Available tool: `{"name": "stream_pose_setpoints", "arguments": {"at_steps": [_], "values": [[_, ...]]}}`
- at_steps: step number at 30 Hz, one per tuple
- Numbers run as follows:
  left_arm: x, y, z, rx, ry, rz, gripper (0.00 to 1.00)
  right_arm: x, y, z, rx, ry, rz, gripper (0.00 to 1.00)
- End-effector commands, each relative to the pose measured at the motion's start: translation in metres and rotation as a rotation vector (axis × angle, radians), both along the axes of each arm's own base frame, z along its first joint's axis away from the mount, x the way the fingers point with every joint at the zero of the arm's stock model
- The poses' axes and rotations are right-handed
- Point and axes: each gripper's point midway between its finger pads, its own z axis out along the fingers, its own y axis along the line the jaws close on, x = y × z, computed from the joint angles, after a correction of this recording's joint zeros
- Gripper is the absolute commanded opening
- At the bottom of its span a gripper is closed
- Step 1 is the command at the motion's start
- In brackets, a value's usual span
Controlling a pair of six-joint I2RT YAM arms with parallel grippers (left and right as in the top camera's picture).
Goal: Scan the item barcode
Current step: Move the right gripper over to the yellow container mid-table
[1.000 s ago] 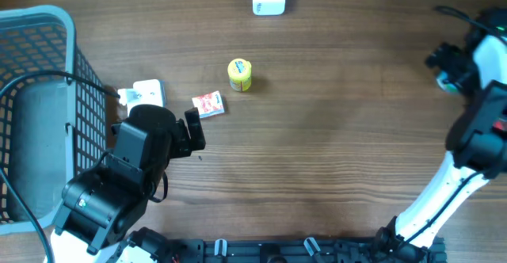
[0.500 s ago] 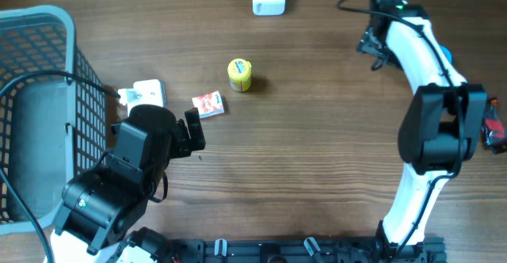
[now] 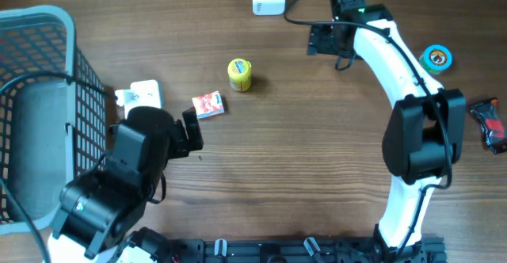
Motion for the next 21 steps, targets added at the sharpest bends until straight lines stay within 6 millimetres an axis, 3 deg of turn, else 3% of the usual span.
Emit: {"name": "stream_pose_setpoints", "arguments": {"at_steps": [1,5,9,11,21], "values": [[-0.013,0.017,0.022,0.006,-0.104,0.034,1.0,-0.01,0.046,0.028,0.124,-0.03,0.143,1.0],[-0.032,0.034,0.04,-0.016,-0.188,0.064,1.0,-0.032,0.089,0.032,0.242,0.024,0.302,1.0],[-0.046,0.041,0.042,-0.026,-0.204,0.066,1.0,-0.052,0.102,0.031,0.276,0.114,0.112,1.0],[-0.049,0.043,0.039,-0.025,-0.19,0.07,1.0,-0.059,0.118,0.033,0.311,0.131,0.054,1.0],[-0.053,0.047,0.032,-0.033,-0.161,0.097,1.0,-0.053,0.195,0.075,0.522,0.044,-0.137,1.0]]}}
